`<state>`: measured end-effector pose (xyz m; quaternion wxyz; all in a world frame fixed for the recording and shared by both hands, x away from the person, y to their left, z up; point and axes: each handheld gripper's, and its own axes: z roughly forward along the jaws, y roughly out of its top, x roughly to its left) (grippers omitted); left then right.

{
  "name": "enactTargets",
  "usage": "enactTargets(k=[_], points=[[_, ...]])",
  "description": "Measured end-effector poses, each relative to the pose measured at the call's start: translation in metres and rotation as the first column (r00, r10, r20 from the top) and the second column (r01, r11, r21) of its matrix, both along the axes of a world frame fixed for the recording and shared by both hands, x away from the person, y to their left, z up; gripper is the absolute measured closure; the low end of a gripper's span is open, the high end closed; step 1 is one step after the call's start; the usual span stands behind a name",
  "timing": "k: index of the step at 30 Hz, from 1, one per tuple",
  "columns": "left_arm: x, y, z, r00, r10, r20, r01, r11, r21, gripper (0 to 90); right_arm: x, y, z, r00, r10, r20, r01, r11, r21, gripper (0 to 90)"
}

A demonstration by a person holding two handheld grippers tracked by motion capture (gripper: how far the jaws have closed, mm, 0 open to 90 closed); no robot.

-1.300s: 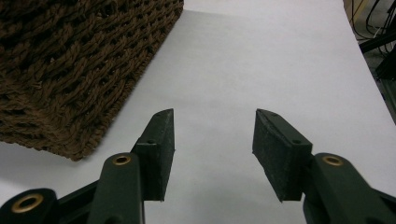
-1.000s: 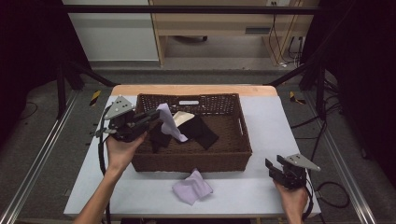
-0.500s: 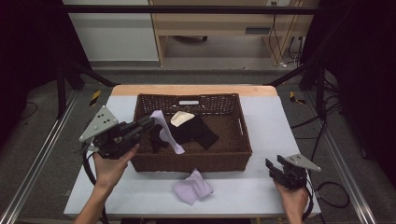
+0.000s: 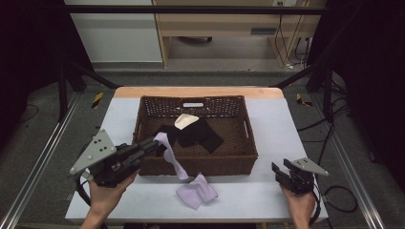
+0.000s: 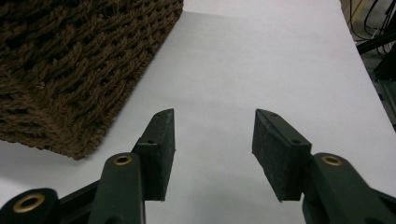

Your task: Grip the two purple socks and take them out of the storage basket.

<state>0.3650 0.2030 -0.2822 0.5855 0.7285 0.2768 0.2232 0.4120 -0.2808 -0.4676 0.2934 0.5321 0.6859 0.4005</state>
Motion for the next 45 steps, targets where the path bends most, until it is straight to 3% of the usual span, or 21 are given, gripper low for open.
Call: enactTargets(k=[9,20,33,40,45], points=[[-0.010,-0.001,-0.029,0.9981,-0.016,-0.060,0.017,0.9994,0.029,85.3,-0.001,0.000,0.000,1.0000,0.000,-0.003,0.000,1.000,-0.002,49.3],[-0.013,-0.004,-0.068,0.9881,-0.008,-0.154,0.024,0.9948,0.099,85.3,-0.001,0.001,-0.001,1.0000,0.002,-0.007,-0.002,1.000,-0.002,49.5],[0.008,-0.037,-0.128,0.9617,0.030,-0.272,0.039,0.9692,0.243,85.3,-0.001,0.002,-0.002,0.9999,0.008,-0.015,-0.007,1.000,0.002,49.6],[0.018,-0.048,-0.144,0.9585,0.046,-0.281,0.036,0.9602,0.277,85.3,-0.001,0.002,-0.004,0.9998,0.008,-0.018,-0.008,1.000,-0.004,49.7],[0.025,-0.055,-0.151,0.9570,0.043,-0.287,0.039,0.9603,0.276,85.1,0.001,0.004,-0.005,0.9996,0.007,-0.027,-0.007,1.000,-0.007,49.7]])
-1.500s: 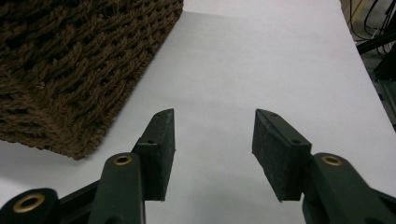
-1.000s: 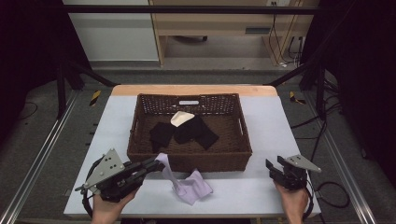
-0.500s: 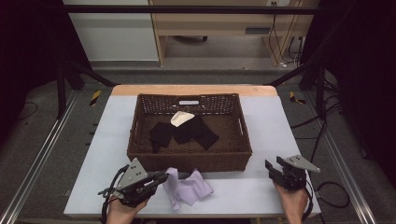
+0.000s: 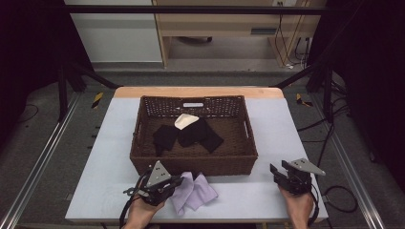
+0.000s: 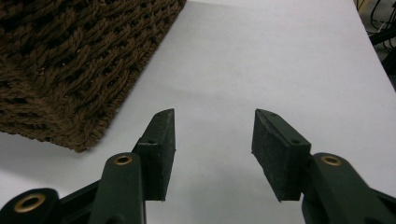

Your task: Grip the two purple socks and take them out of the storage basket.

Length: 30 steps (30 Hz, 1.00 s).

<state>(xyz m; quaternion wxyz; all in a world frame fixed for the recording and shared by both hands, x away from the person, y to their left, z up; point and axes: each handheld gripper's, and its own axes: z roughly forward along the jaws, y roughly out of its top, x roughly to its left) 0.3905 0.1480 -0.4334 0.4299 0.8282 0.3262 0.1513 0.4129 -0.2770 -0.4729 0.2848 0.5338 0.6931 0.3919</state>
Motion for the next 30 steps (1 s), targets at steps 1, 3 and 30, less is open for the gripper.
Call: enactTargets(k=[1,3,30], points=[[0.001,-0.001,-0.001,1.0000,0.002,0.001,-0.002,1.0000,-0.002,84.9,0.000,0.000,0.000,1.0000,0.004,0.001,-0.004,1.000,0.000,49.6],[0.003,-0.004,-0.004,1.0000,-0.004,-0.003,0.004,1.0000,-0.005,84.6,0.001,0.001,-0.001,1.0000,0.006,-0.003,-0.006,1.000,0.002,49.5],[-0.024,0.074,0.006,0.9812,0.187,0.047,-0.184,0.9808,-0.064,38.4,-0.002,0.002,-0.002,1.0000,-0.001,-0.005,0.001,1.000,-0.008,40.4]])
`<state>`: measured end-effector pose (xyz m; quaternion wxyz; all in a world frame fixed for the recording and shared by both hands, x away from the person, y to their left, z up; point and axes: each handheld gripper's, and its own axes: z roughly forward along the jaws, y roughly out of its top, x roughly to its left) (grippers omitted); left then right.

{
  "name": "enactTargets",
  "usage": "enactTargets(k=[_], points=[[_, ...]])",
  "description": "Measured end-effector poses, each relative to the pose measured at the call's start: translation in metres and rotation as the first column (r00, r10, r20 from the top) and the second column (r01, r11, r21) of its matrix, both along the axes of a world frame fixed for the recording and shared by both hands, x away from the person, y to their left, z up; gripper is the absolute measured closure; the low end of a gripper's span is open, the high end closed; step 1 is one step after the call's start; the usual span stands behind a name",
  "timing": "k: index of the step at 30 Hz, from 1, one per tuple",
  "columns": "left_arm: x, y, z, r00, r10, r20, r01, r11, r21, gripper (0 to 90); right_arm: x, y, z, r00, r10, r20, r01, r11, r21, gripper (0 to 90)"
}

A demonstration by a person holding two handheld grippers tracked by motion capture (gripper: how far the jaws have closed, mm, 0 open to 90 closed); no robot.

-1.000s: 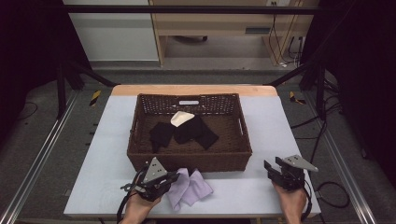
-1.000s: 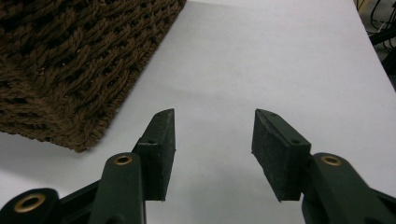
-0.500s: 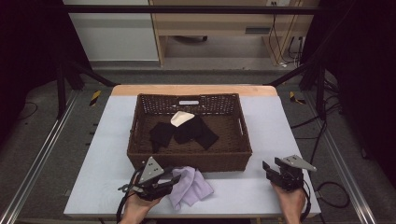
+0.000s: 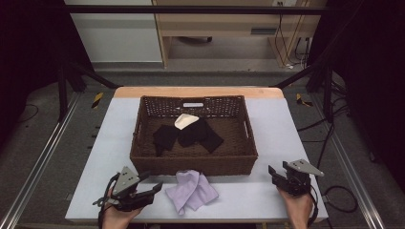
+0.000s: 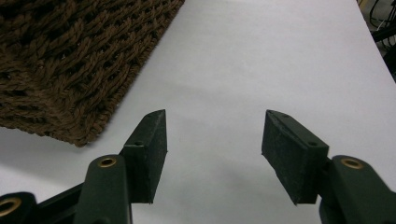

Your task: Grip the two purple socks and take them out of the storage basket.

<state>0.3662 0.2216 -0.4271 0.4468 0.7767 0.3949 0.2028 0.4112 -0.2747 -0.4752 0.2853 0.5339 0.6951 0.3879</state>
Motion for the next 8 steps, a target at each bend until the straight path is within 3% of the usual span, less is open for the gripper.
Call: enactTargets(k=[4,8], points=[[-0.005,0.025,-0.002,0.9981,0.061,0.010,-0.061,0.9981,-0.011,35.4,-0.001,0.000,0.000,1.0000,-0.007,0.000,0.007,1.000,-0.001,37.0],[-0.006,0.038,0.000,0.9961,0.086,0.022,-0.085,0.9950,-0.052,34.9,-0.002,-0.001,-0.001,0.9999,-0.009,-0.006,0.009,1.000,0.008,35.2]])
